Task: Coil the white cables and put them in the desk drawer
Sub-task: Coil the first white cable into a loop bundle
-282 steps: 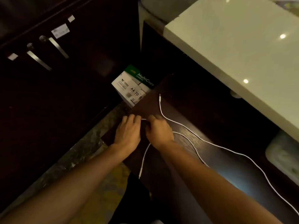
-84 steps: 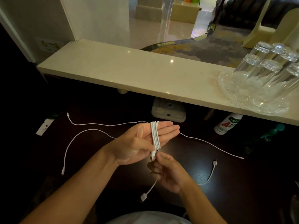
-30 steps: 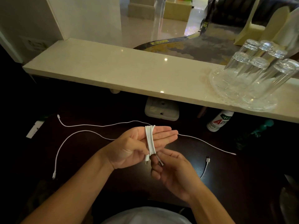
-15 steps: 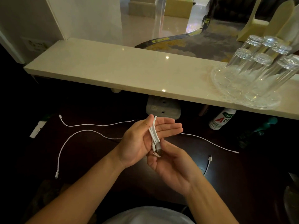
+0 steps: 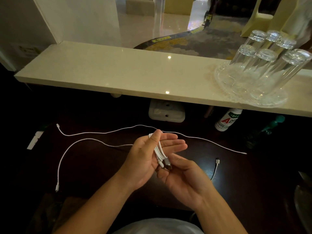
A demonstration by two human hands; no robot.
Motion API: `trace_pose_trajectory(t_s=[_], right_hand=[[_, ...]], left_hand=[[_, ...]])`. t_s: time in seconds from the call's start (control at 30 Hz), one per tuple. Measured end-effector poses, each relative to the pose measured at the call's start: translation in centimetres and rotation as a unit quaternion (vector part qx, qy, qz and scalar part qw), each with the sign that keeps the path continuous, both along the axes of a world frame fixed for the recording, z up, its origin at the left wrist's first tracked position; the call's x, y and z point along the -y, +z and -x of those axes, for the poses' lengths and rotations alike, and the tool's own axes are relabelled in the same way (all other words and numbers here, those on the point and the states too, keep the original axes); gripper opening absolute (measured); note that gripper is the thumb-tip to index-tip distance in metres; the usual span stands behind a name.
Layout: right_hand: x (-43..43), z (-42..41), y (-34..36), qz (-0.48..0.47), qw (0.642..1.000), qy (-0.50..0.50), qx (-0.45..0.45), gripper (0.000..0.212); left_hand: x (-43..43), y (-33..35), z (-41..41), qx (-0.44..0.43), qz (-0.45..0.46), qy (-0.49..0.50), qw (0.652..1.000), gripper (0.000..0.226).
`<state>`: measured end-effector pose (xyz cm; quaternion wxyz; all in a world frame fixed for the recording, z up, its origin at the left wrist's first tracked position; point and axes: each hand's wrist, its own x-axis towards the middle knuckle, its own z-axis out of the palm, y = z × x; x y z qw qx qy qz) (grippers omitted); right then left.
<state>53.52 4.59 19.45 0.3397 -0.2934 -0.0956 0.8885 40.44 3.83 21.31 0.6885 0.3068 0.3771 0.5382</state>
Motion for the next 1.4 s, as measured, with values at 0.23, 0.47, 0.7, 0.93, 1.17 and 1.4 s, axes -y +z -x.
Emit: trace_pose_trajectory(t_s=[0.23,0.47,0.7,0.93,1.17,1.4], right_hand=[[0.9,-0.4,0.6,-0.138,0.984,0.042,0.1,0.023],[1.5,-0.9,0.0,-0.423,0.817,0.063,0.386,0.025],[1.1,-1.6,0.5,-0.526,0.688,0.171,0.47,0.032],[1.5,-1.2,-0.4,-0.522,0.728,0.03,0.443,0.016],[2.2,1.0,-1.4,-0.466,0.746,-0.113,0.462,0.027],[2.3,0.9,-2.7,-0.452,0.741,-0.086,0.489,0.022]], left_hand=[[0.1,-0.3,-1.5,0.013,0.15,0.129,0.98,0.066],[-0.4,0.4,0.8,-0.028,0.095,-0.155,0.983,0.059],[-0.2,0.3,2.1,-0.108,0.068,-0.338,0.933,0.056],[-1.0,1.8,2.6,-0.063,0.054,-0.325,0.942,0.046],[0.1,0.6,-1.8,-0.087,0.158,0.073,0.981,0.045],[0.1,-0.9,0.9,0.097,0.157,-0.111,0.977,0.053]])
